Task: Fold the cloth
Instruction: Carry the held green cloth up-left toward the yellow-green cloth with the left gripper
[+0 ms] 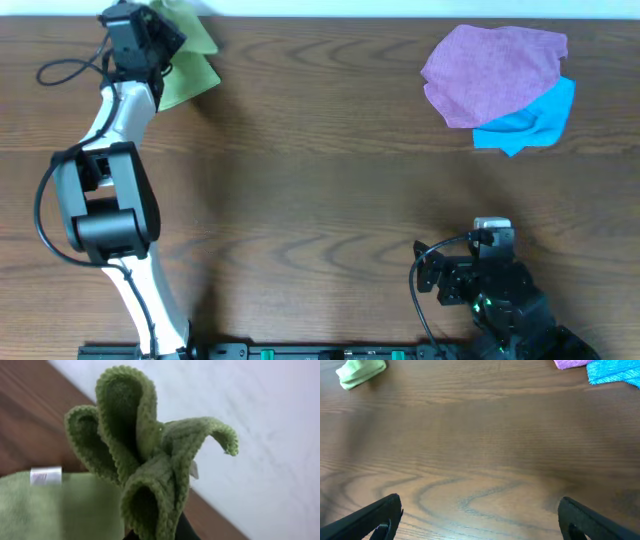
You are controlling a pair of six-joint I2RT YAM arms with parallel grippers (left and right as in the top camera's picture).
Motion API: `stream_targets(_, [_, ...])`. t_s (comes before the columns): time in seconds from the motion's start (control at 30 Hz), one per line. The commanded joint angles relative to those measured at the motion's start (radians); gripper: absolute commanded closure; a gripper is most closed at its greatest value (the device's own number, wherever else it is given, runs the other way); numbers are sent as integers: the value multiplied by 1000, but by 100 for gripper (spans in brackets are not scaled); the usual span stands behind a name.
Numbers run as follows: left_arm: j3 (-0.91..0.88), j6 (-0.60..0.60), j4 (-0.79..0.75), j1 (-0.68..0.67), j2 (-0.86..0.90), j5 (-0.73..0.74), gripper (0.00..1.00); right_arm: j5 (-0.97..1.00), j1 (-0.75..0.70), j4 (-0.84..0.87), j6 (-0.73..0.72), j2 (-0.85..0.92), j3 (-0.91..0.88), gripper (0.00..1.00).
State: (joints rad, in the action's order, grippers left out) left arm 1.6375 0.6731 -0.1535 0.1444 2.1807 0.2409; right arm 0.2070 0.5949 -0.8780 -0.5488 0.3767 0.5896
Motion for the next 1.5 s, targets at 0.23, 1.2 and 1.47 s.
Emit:
stream_targets(0.23, [23,-59,120,50,17,18,94,13,-7,-2,-15,-4,-5,1])
stream_targets(1.2, [22,-275,363,67,18,-73,94,13,-7,-2,-15,-4,-5,1])
stream_targets(1.47, [22,-297,375,69,18,-124,73,13,-7,-2,-15,-4,-5,1])
